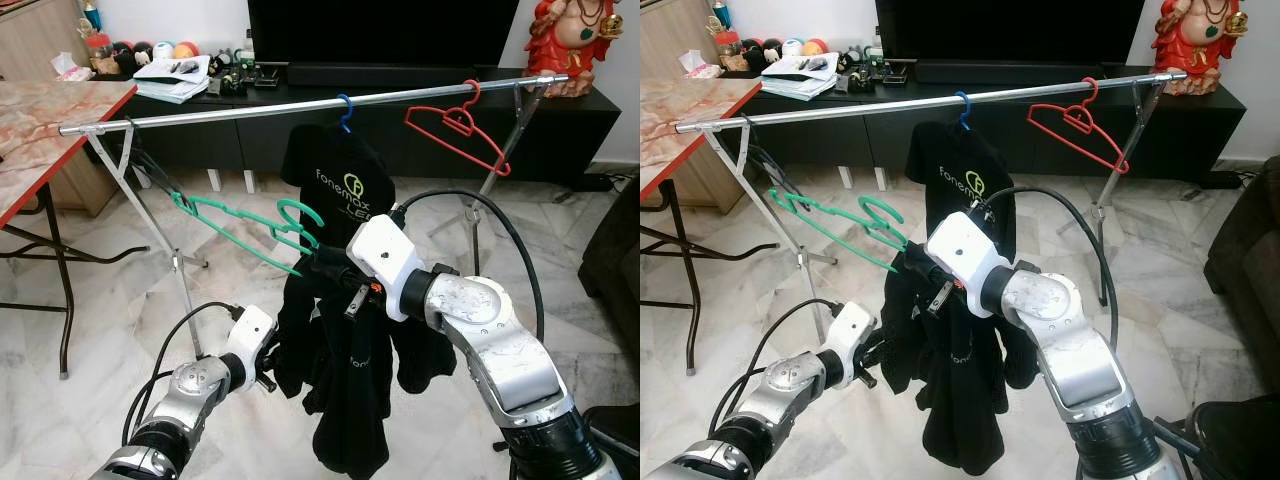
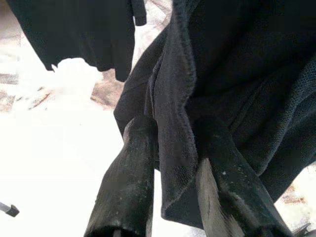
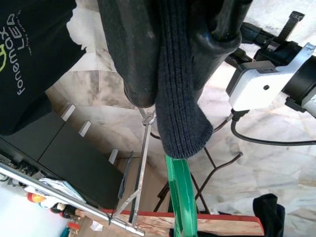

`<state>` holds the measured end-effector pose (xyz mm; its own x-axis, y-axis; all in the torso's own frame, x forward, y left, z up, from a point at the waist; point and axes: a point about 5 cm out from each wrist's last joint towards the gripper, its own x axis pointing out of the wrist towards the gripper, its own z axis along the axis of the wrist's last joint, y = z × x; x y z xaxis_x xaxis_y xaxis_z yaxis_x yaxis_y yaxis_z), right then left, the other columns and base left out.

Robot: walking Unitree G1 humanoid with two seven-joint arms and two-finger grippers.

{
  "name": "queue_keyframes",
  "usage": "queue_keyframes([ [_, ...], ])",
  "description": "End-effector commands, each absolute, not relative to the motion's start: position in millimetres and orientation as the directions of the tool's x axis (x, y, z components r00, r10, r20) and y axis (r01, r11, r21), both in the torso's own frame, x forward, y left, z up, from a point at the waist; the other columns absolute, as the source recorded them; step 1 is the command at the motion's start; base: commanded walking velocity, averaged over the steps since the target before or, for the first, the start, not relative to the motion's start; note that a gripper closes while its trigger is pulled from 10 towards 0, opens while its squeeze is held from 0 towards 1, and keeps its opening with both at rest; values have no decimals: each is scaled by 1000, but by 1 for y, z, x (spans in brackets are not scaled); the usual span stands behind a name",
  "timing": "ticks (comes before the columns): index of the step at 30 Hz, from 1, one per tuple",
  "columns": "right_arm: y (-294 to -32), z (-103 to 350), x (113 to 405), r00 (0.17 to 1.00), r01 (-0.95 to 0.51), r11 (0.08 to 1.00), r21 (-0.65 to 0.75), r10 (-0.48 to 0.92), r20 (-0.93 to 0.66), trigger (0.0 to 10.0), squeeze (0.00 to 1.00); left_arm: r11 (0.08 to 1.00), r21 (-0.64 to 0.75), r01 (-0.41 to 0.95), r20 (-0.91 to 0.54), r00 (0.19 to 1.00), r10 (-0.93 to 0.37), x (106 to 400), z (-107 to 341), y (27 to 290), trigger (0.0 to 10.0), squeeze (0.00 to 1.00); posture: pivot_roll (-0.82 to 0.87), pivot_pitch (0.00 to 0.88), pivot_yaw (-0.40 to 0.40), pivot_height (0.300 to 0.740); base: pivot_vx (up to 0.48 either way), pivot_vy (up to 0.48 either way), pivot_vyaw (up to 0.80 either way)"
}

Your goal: Hang hanger

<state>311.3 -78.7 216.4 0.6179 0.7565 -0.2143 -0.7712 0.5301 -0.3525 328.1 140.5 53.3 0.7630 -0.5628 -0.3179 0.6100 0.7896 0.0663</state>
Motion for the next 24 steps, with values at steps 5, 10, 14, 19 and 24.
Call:
queue_keyframes([
  [5,-69,236,305,592,-769,500,-398,792,-150,0,0,801,72,594,-332,771,-543,328,51,144,0,0,-21,122,46,740,0,0,0],
  [10,-67,236,304,588,-772,496,-398,795,-149,0,0,805,70,589,-332,774,-538,328,51,144,0,0,-20,125,45,740,0,0,0],
  [14,-67,237,304,588,-772,497,-396,795,-149,0,0,811,67,581,-334,780,-530,328,50,145,0,0,-21,125,45,740,0,0,0],
  [19,-65,236,303,584,-775,494,-394,798,-149,0,0,814,67,577,-337,781,-526,328,50,146,0,0,-18,126,45,740,0,0,0],
  [24,-67,231,304,594,-769,490,-410,786,-175,0,0,818,66,572,-341,783,-520,327,48,148,0,0,-19,128,46,740,0,0,0],
])
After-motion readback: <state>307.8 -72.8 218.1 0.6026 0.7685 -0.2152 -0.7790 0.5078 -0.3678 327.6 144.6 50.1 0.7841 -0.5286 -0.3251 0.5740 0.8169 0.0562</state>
